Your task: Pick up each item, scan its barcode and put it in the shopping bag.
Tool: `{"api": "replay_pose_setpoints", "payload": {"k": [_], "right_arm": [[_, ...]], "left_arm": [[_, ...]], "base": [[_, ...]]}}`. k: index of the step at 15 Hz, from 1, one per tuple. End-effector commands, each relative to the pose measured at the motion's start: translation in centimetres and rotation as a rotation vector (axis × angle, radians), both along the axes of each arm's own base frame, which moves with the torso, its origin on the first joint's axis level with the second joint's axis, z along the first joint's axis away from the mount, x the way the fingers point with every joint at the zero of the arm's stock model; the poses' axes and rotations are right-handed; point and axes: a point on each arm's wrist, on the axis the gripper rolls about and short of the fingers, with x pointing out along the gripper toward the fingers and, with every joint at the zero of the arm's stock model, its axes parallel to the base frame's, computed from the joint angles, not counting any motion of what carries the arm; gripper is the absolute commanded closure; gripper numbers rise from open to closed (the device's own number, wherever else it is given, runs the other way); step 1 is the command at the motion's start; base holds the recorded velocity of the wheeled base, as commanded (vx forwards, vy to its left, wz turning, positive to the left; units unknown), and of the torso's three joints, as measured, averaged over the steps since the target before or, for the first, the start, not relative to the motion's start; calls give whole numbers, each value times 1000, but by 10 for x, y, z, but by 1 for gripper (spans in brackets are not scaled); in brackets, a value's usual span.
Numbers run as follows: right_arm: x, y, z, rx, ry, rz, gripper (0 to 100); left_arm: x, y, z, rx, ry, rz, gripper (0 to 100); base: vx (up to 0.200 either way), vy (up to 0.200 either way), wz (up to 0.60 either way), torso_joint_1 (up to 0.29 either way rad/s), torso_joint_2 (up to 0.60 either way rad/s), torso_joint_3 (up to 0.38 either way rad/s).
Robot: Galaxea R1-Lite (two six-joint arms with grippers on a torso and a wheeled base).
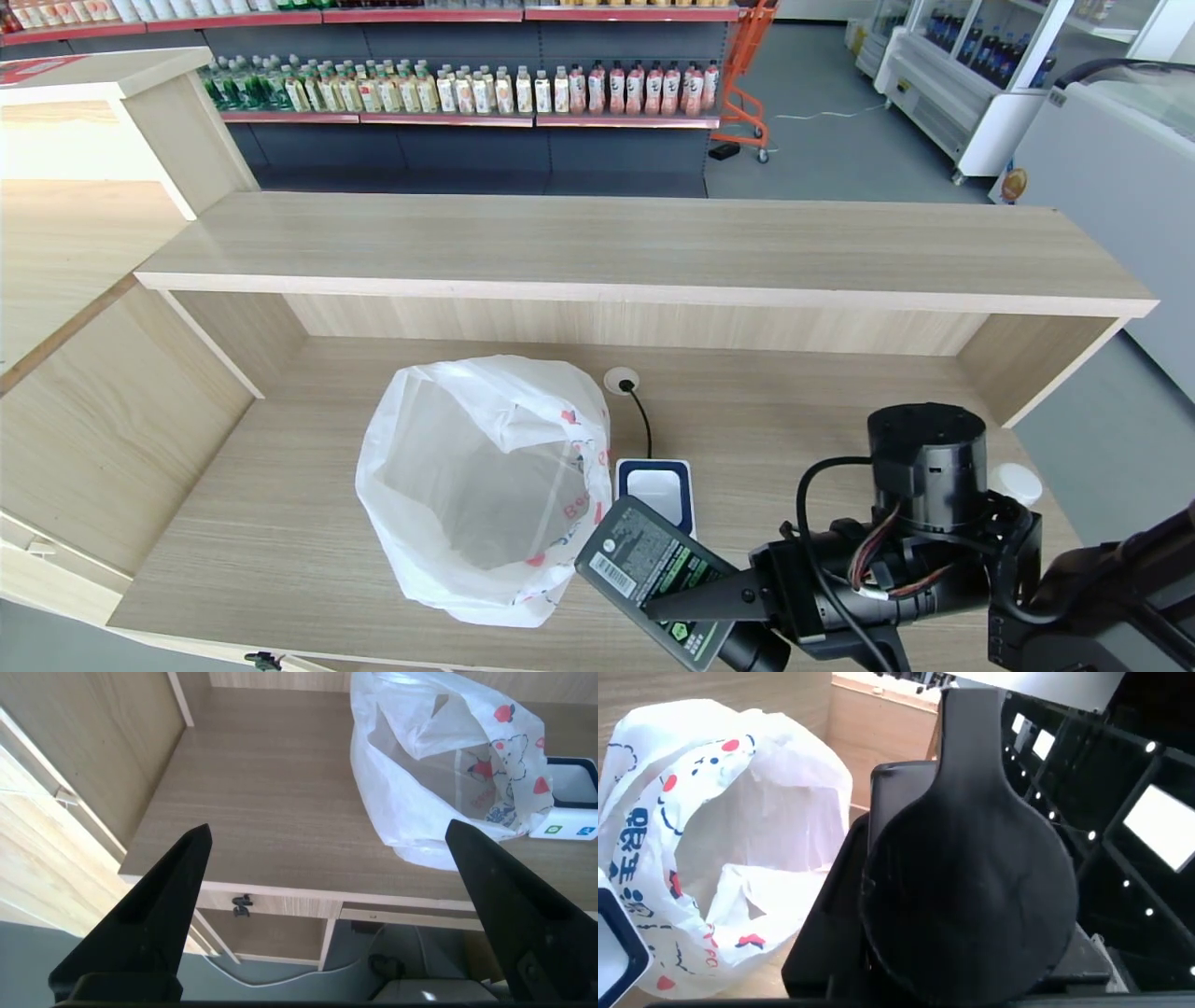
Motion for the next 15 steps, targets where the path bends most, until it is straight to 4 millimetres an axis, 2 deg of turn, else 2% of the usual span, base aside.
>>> {"api": "replay_pose_setpoints", "payload": {"k": [1, 2, 3, 4, 5, 6, 8, 10, 12, 14, 15], "right_arm": [[-1, -1, 10, 19, 67, -17, 100], [-3, -2, 17, 32, 144, -34, 100], [-6, -5, 40, 79, 368, -105, 100], [-10, -8, 52, 111, 437, -146, 100], [-24, -31, 88, 260, 587, -328, 100], [-36, -50, 94, 325, 759, -430, 100], [-49, -69, 110, 523, 1107, -534, 100], [-44, -92, 111, 788, 1516, -645, 100], [-44, -102, 90, 959, 2004, -659, 100], [-47, -105, 73, 1063, 2259, -671, 100], [-46, -105, 62, 1118, 2468, -656, 100]], "left_arm": [[0, 0, 0, 0, 0, 0, 0], [0, 0, 0, 0, 0, 0, 0], [0, 0, 0, 0, 0, 0, 0], [0, 0, 0, 0, 0, 0, 0], [0, 0, 0, 0, 0, 2, 0], [0, 0, 0, 0, 0, 0, 0], [0, 0, 0, 0, 0, 0, 0], [0, 0, 0, 0, 0, 0, 0], [0, 0, 0, 0, 0, 0, 0], [0, 0, 0, 0, 0, 0, 0], [0, 0, 0, 0, 0, 0, 0]], "base": [[0, 0, 0, 0, 0, 0], [0, 0, 0, 0, 0, 0], [0, 0, 0, 0, 0, 0], [0, 0, 0, 0, 0, 0], [0, 0, 0, 0, 0, 0], [0, 0, 0, 0, 0, 0], [0, 0, 0, 0, 0, 0], [0, 0, 0, 0, 0, 0], [0, 0, 0, 0, 0, 0], [0, 0, 0, 0, 0, 0], [0, 0, 0, 0, 0, 0]]}}
